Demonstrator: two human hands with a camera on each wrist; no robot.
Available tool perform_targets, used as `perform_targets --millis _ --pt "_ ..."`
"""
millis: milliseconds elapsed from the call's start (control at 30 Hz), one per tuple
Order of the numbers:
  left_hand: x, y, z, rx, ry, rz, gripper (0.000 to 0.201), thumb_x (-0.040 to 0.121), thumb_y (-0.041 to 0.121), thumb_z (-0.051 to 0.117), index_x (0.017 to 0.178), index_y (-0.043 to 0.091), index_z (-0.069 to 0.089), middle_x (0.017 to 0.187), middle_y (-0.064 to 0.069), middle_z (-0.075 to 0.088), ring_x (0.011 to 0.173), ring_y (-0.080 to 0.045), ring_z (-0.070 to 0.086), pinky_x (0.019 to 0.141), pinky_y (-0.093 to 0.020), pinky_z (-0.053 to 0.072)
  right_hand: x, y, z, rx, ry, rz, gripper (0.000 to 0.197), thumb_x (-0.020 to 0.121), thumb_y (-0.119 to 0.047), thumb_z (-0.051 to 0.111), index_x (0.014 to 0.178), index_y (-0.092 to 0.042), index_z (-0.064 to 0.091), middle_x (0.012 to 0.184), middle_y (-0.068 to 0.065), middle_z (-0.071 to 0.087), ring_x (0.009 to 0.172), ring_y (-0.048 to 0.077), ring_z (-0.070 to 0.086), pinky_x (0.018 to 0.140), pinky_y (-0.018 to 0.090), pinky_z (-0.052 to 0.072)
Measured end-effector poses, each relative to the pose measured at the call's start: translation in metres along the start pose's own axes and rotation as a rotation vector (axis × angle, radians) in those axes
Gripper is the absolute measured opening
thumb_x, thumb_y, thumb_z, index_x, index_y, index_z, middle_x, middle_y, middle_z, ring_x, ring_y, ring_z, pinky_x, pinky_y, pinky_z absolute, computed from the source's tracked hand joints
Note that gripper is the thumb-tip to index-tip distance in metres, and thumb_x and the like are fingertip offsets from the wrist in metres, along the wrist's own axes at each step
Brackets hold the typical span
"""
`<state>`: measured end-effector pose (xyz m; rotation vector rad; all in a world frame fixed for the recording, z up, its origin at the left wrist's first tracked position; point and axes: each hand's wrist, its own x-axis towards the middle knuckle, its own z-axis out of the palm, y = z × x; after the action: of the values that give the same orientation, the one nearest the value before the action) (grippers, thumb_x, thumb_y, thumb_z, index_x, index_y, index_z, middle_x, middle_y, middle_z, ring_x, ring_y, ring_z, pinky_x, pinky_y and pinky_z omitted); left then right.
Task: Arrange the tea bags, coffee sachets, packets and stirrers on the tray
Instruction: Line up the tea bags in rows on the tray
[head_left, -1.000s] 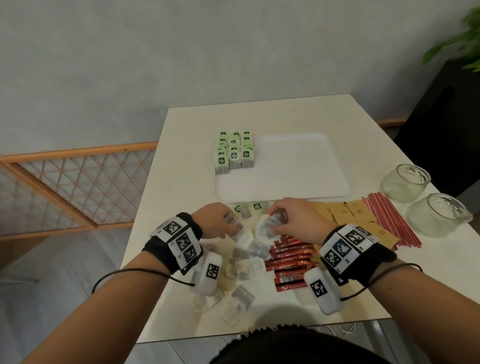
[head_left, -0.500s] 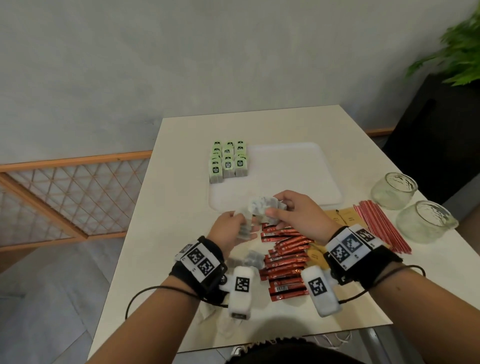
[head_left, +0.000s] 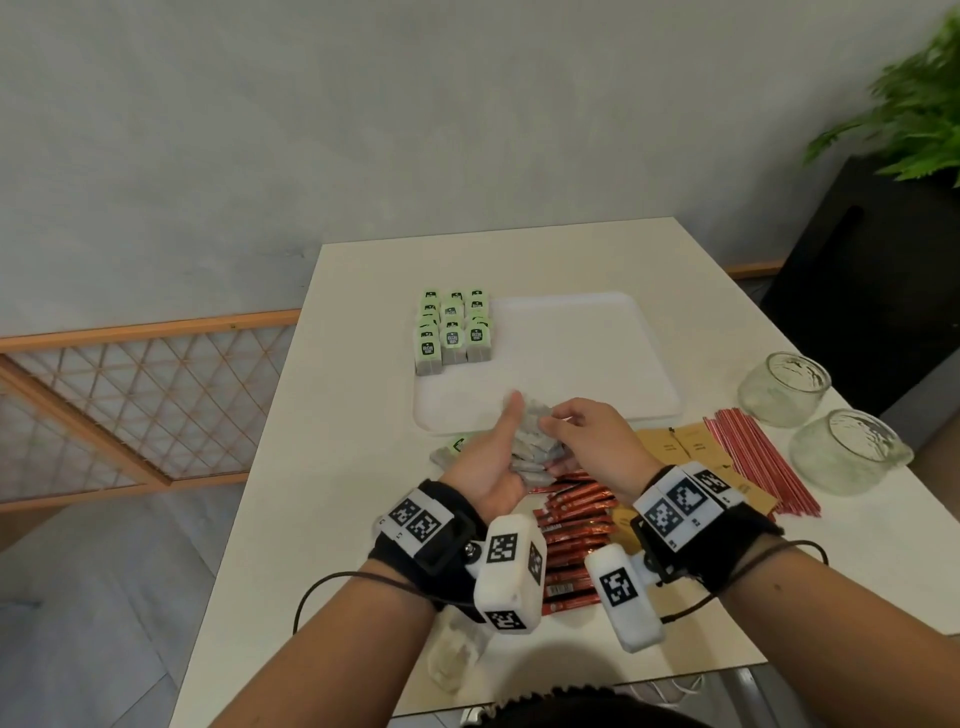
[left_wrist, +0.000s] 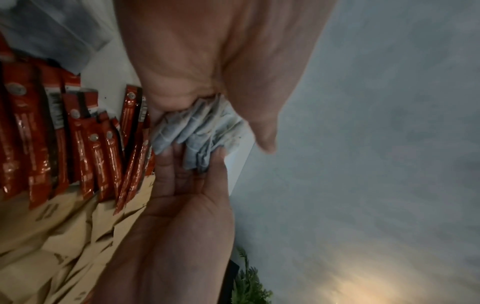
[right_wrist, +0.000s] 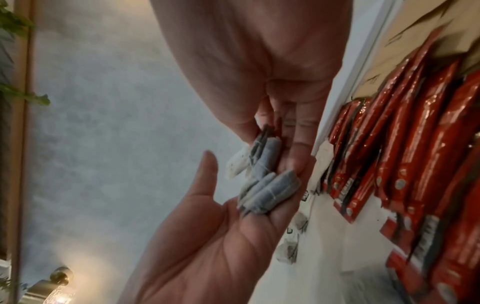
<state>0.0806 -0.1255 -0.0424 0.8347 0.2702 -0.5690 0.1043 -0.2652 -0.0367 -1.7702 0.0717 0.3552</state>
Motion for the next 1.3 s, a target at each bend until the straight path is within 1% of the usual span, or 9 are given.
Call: perform_targets --millis 100,200,367,567,733,900,1000,1133,1300 --pt "0.004 -0.002 -0.003 0.034 0.060 0.027 0.025 0.101 0.015 0.049 0.118 0.000 0.059 0.091 -0.015 0.069 0.073 -0.022 0.070 0.064 -0.031 0.058 0.003 0.002 -0.002 -0.042 0.013 -0.011 0.021 0.089 -0.020 0.068 0.107 -0.014 0.060 0.088 0.016 0.063 0.069 0.032 0.069 0.067 0.044 0.061" --pt "0.004 -0.001 -0.004 0.080 0.109 0.028 0.016 0.100 0.005 0.047 0.110 0.002 0.059 0.089 -0.016 0.070 0.077 -0.027 0.070 0.066 -0.035 0.061 0.005 0.002 -0.004 -0.127 -0.013 -0.037 0.022 0.087 -0.030 0.069 0.107 -0.025 0.061 0.085 0.013 0.061 0.077 0.034 0.068 0.071 0.049 0.060" --pt "0.001 0.006 -0.003 0.161 0.066 0.001 0.020 0.098 0.005 0.050 0.116 0.000 0.057 0.089 -0.015 0.070 0.079 -0.024 0.070 0.066 -0.032 0.060 0.007 -0.002 -0.007 -0.185 -0.014 -0.088 0.024 0.082 -0.044 0.072 0.102 -0.031 0.065 0.082 0.006 0.063 0.078 0.026 0.068 0.079 0.045 0.058" --pt "0.001 0.005 -0.010 0.242 0.045 -0.038 0.021 0.093 0.009 0.061 0.114 0.004 0.063 0.097 -0.012 0.073 0.082 -0.020 0.071 0.079 -0.030 0.060 0.012 -0.007 -0.009 -0.147 0.027 -0.170 0.013 0.083 -0.025 0.075 0.089 -0.015 0.070 0.076 0.002 0.062 0.069 0.013 0.058 0.070 0.031 0.048" --pt "0.002 0.005 -0.018 0.227 0.185 0.047 0.013 0.096 0.004 0.055 0.106 0.001 0.063 0.087 -0.016 0.071 0.069 -0.022 0.069 0.056 -0.029 0.058 0.016 -0.010 -0.011 -0.035 0.128 -0.164 0.014 0.085 -0.020 0.073 0.083 -0.009 0.065 0.075 0.003 0.063 0.064 0.016 0.056 0.064 0.032 0.051" --pt "0.012 0.008 -0.022 0.422 0.391 0.231 0.018 0.093 0.008 0.060 0.109 0.001 0.064 0.099 -0.026 0.068 0.091 -0.035 0.070 0.084 -0.048 0.058 0.017 -0.008 -0.008 -0.291 0.136 -0.193 0.014 0.083 -0.020 0.072 0.077 -0.016 0.061 0.072 -0.003 0.063 0.062 0.013 0.056 0.061 0.026 0.043" --pt "0.011 0.007 -0.020 0.523 0.391 0.277 0.016 0.095 0.011 0.058 0.109 0.006 0.065 0.078 -0.009 0.067 0.078 -0.025 0.071 0.064 -0.032 0.056 0.016 -0.004 0.000 -0.359 0.077 -0.226 0.011 0.083 -0.018 0.071 0.076 -0.020 0.062 0.071 -0.007 0.064 0.060 0.012 0.055 0.058 0.022 0.040" --pt "0.012 0.011 -0.018 0.513 0.416 0.321 0.016 0.099 0.024 0.055 0.097 0.013 0.066 0.069 -0.002 0.064 0.067 -0.017 0.068 0.057 -0.027 0.054 0.018 -0.005 0.009 -0.378 0.031 -0.336 0.004 0.087 -0.027 0.069 0.084 -0.029 0.071 0.078 -0.016 0.066 0.066 0.005 0.056 0.063 0.013 0.042" --pt "0.013 0.027 -0.025 0.535 0.424 0.360 0.019 0.097 0.029 0.060 0.098 0.013 0.068 0.074 -0.005 0.067 0.076 -0.024 0.070 0.053 -0.025 0.052 0.030 -0.014 0.012 -0.455 -0.028 -0.418 0.023 0.098 -0.030 0.053 0.093 -0.021 0.074 0.093 -0.009 0.067 0.086 0.006 0.060 0.077 0.024 0.046"
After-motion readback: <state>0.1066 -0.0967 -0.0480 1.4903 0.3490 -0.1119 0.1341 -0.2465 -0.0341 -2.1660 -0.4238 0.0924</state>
